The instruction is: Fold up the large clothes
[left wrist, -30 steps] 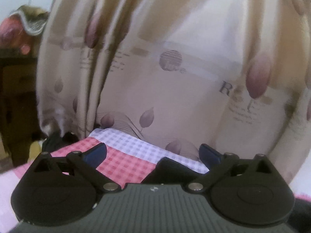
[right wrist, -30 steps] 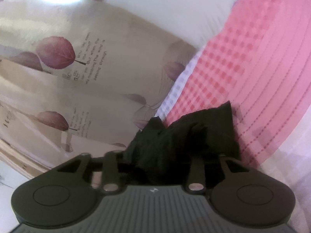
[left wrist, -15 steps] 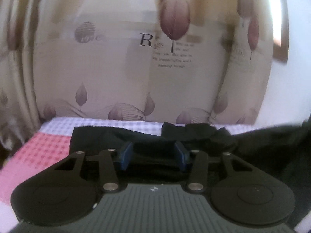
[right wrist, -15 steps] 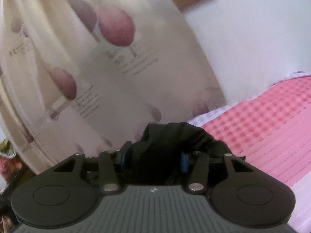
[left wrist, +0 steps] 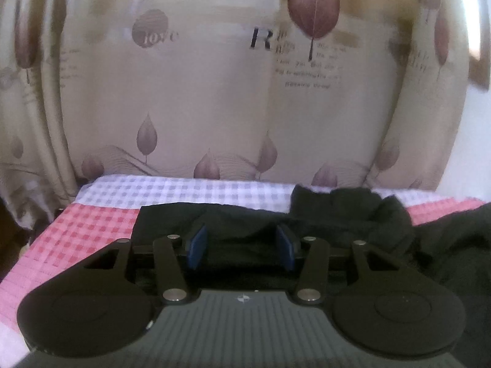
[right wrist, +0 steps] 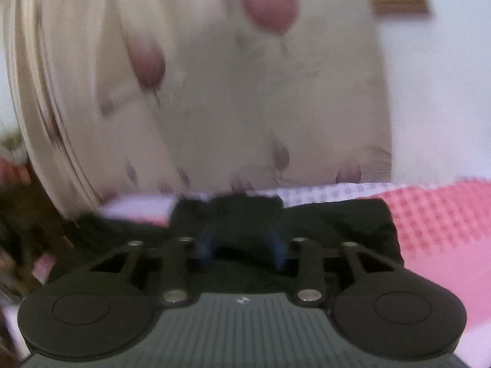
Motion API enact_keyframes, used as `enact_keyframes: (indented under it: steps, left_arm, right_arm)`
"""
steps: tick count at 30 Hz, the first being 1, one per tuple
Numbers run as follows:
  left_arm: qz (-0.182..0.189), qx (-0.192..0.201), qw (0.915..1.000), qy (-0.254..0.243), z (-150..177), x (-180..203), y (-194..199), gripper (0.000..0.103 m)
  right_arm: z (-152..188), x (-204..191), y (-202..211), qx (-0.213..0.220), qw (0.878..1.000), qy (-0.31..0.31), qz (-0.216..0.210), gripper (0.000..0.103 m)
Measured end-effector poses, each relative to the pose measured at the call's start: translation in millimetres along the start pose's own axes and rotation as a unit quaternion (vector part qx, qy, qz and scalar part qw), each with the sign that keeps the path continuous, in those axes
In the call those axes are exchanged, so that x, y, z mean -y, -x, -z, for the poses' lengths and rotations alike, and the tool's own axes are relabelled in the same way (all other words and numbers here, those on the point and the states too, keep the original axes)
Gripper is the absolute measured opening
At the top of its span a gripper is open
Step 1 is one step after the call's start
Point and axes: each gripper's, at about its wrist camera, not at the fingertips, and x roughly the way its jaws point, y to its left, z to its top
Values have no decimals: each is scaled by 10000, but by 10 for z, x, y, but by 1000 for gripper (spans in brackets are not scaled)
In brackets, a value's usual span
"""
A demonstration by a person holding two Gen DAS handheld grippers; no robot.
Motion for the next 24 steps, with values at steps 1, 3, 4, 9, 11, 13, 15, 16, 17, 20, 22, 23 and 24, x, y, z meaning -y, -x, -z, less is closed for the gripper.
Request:
enact_keyframes:
  steps: [1,3,4,9,11,13,15,16,17,20,22,23,24]
  left_arm:
    - [-65,-68,10000,7,-3,-19,-53,50]
    - [-147,-203,9997,52,3,-89,-144,49]
    - [-224,-277,9993,70,12,-135,-197,48]
    - [-423,-968,9921,680,137,-491,-508,37]
    - [-476,-1173,9876,926,178,-605,-586,33]
    - [-503,-1419,9828,1070,201,-668,-659,29]
    - [-588,-1555,9810,998,204,-665,-701,27]
    - [-611,-1597,9808,939,210,-647,-708,27]
    - [-650,-1619,9808,868,214,-629,-718,27]
    - [-722,-1642,9807,778,261,-603,-738,27]
    - [-743,-1589,9817,744,315,-601,-737,27]
    - [-757,-1567,9819,744,327,-592,-733,27]
    - [-771,-1539,9824,721,347,-585,-736,27]
  right_arm:
    - [-8,25,-163,-178,9997,123,130,23]
    - [12,126,-399,-488,9977,216,408,18]
    - [35,192,-501,-658,9960,238,548,17]
    - [240,505,-648,-1298,9885,-31,780,14]
    - [291,545,-660,-1408,9870,-83,774,12]
    - [308,626,-694,-1544,9851,-198,725,11]
    - [321,683,-718,-1640,9836,-341,667,11]
    - [325,702,-751,-1678,9828,-407,652,11]
    - [349,718,-762,-1699,9824,-445,640,11]
    - [421,714,-768,-1673,9827,-442,663,11]
    - [445,727,-789,-1635,9832,-471,666,11]
    - [457,736,-792,-1622,9833,-495,662,10]
    - [463,744,-788,-1616,9833,-521,656,10]
